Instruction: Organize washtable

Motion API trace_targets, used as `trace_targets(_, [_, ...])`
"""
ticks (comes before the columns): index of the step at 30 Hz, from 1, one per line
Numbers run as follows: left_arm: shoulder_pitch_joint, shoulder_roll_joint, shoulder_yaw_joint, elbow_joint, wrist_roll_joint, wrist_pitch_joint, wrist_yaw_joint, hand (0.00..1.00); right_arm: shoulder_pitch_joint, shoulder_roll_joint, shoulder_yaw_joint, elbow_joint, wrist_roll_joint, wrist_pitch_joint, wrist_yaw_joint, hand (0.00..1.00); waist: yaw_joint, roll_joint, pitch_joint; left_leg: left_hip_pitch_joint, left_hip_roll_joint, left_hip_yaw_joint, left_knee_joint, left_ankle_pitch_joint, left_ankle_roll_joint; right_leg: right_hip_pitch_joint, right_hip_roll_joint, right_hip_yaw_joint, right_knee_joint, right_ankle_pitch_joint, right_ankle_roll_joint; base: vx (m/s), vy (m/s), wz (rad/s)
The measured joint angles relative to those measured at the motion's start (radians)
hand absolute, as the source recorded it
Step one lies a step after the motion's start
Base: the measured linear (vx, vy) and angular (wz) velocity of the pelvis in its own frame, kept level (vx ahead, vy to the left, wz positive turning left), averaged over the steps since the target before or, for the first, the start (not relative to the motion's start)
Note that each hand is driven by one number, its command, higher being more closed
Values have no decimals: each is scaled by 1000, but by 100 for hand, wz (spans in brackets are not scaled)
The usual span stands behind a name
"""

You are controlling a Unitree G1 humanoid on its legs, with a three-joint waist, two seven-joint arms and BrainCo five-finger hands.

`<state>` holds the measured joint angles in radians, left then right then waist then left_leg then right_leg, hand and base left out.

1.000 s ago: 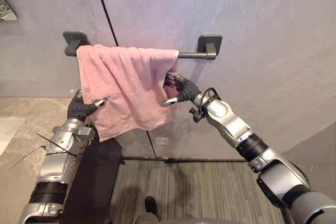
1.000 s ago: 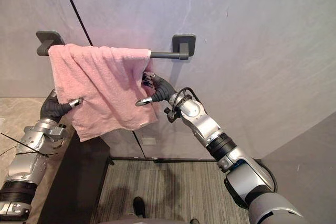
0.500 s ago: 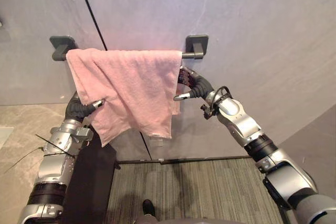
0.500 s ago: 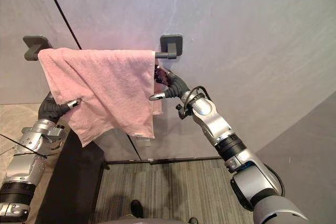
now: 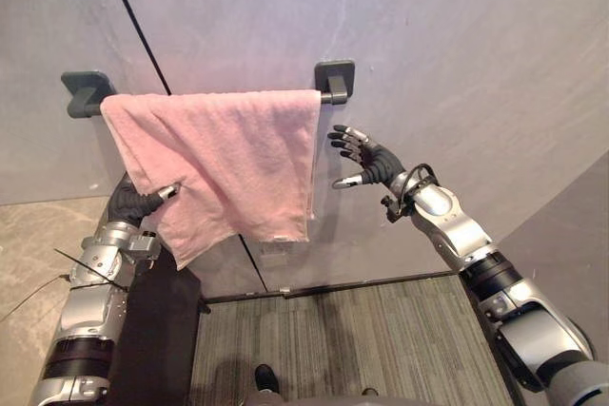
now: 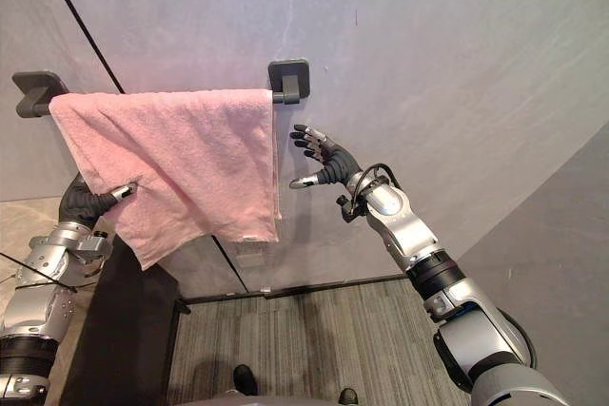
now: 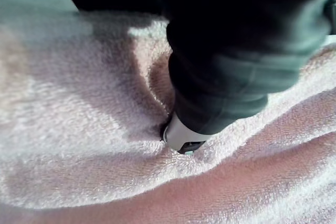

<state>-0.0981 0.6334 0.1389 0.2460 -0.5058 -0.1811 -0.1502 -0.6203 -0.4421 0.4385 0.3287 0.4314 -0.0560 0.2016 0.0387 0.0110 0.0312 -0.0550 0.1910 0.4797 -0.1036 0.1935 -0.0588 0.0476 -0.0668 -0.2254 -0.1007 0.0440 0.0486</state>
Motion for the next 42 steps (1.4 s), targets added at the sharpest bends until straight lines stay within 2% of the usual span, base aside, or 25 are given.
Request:
trace_targets(12, [-20,0,-1,1,-2,-2,1,100,-13,14,-17,7,-1,0,-12,0,8,-12,1,-32,-17,-75,0,1,1,20,-9,-75,1,-4,6,15,-1,19])
trace_targets(16, [-66,0,-25,28,-2,-2,3,100,-100,75,-8,81,-2,1,-29,0,15,-12,2,-44,-18,-93,0,2,2,20,-8,-91,3,-4,6,-5,3,12])
trace_targets(19, [-98,0,-42,36,-4,-2,3,100,-158,104,4,90,-13,0,-31,0,32,-12,2,-57,-19,-107,0,2,3,16,-6,-105,2,-4,6,-2,-1,13])
trace_targets(20, [-101,0,-46,35,-5,-2,3,100,-170,115,4,97,-15,0,-33,100,34,-12,2,-58,-20,-109,0,2,3,17,-6,-107,1,-4,6,13,1,12])
trace_targets(24, [-105,0,-47,35,-13,-4,4,100,-200,155,5,130,-33,0,-50,100,33,-12,2,-66,-26,-120,0,4,4,17,-8,-121,2,-4,6,12,6,9])
trace_targets(42, [-125,3,-46,33,9,-2,13,100,-200,155,-8,155,-69,-4,-60,100,31,-15,26,-56,-28,-104,0,1,1,17,-9,-101,3,-5,6,0,1,-2])
